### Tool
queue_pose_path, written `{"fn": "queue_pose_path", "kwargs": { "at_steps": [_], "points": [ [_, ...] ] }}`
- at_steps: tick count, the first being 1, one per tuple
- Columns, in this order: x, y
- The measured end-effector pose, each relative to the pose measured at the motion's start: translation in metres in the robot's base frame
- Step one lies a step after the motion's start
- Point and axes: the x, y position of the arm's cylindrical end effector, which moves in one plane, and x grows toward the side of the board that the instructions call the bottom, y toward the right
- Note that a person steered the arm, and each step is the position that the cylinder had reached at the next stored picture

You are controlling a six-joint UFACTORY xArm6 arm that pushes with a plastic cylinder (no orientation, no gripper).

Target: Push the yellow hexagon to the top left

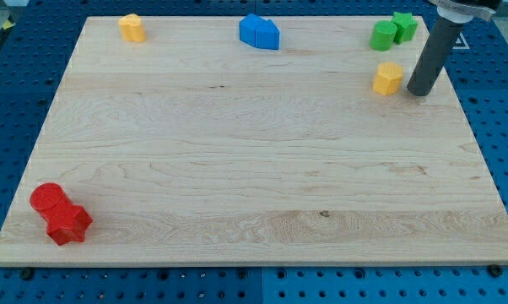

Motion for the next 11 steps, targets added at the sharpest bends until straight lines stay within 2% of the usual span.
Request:
{"fn": "queue_pose_path", "kwargs": {
  "at_steps": [4, 7, 11],
  "points": [
    [-0.01, -0.029],
    [-0.044, -0.048],
    [-0.046, -0.09]
  ]
}}
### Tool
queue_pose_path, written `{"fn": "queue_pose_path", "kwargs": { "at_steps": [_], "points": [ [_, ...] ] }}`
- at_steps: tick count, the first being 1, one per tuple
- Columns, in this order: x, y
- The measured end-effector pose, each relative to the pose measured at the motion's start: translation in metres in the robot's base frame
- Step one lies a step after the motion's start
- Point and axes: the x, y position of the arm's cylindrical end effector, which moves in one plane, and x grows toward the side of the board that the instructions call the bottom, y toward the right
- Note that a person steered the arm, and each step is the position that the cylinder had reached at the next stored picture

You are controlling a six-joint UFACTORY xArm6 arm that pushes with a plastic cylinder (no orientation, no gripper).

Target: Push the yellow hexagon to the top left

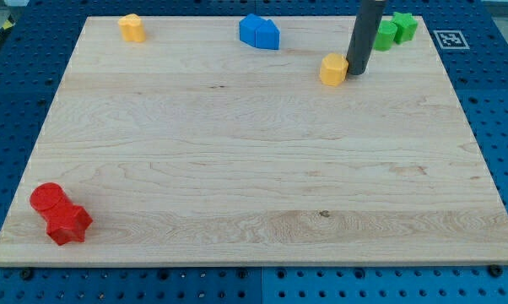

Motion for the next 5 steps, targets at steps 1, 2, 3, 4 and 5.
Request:
{"fn": "queue_pose_path", "kwargs": {
  "at_steps": [1, 2, 3, 4, 5],
  "points": [
    [0.002, -0.001],
    [0.005, -0.001],
    [0.011, -0.002],
    [0.015, -0.006],
    [0.016, -0.011]
  ]
}}
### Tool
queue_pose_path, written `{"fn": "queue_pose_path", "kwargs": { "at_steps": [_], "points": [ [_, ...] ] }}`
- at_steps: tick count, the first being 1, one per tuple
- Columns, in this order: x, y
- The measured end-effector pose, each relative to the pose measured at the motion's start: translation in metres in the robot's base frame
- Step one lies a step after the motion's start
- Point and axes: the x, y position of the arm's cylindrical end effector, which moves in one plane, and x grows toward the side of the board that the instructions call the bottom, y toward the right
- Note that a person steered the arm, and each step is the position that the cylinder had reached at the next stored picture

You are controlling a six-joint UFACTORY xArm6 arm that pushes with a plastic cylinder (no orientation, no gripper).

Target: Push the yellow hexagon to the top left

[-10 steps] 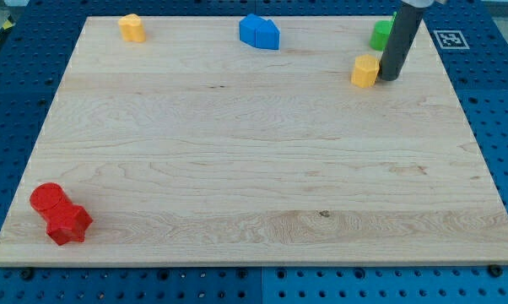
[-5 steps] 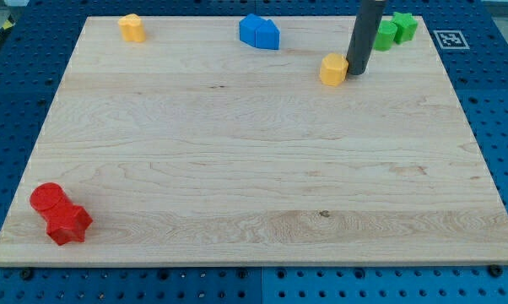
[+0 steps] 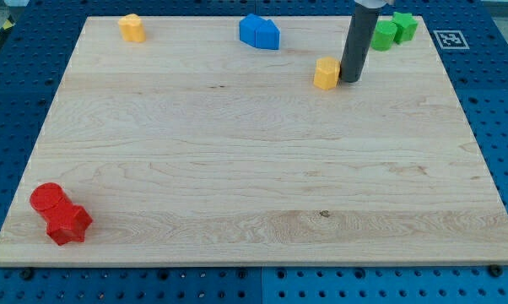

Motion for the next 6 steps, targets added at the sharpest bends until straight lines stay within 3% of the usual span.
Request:
{"fn": "queue_pose_path", "kwargs": {
  "at_steps": [6],
  "points": [
    [0.004, -0.125]
  ]
}}
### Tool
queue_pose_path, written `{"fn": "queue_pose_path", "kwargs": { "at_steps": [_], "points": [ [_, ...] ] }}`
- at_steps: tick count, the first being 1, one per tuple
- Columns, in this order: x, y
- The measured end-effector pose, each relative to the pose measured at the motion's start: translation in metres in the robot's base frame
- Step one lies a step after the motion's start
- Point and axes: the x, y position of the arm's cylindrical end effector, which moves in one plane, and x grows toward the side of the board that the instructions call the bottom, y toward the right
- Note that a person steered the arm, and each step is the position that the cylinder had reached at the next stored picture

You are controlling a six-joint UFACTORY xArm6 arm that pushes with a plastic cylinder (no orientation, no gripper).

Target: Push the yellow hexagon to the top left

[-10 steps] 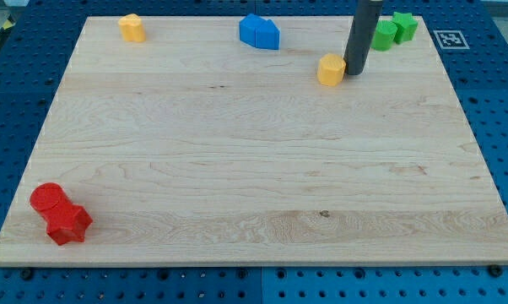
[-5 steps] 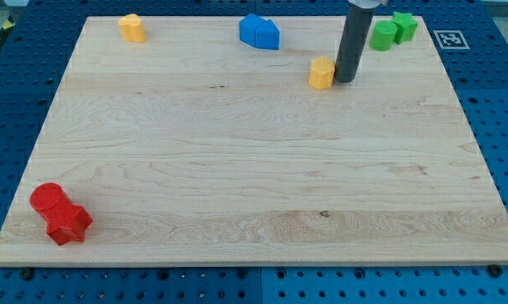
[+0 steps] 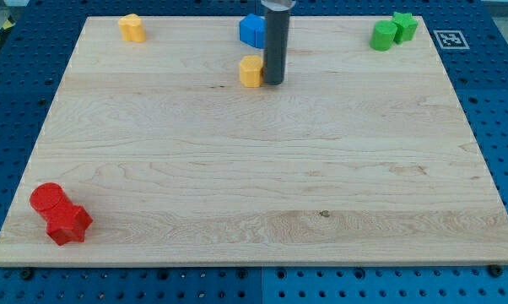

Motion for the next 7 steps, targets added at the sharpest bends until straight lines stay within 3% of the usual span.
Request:
{"fn": "queue_pose_path", "kwargs": {
  "at_steps": [7],
  "points": [
    [-0.059, -0.111]
  ]
}}
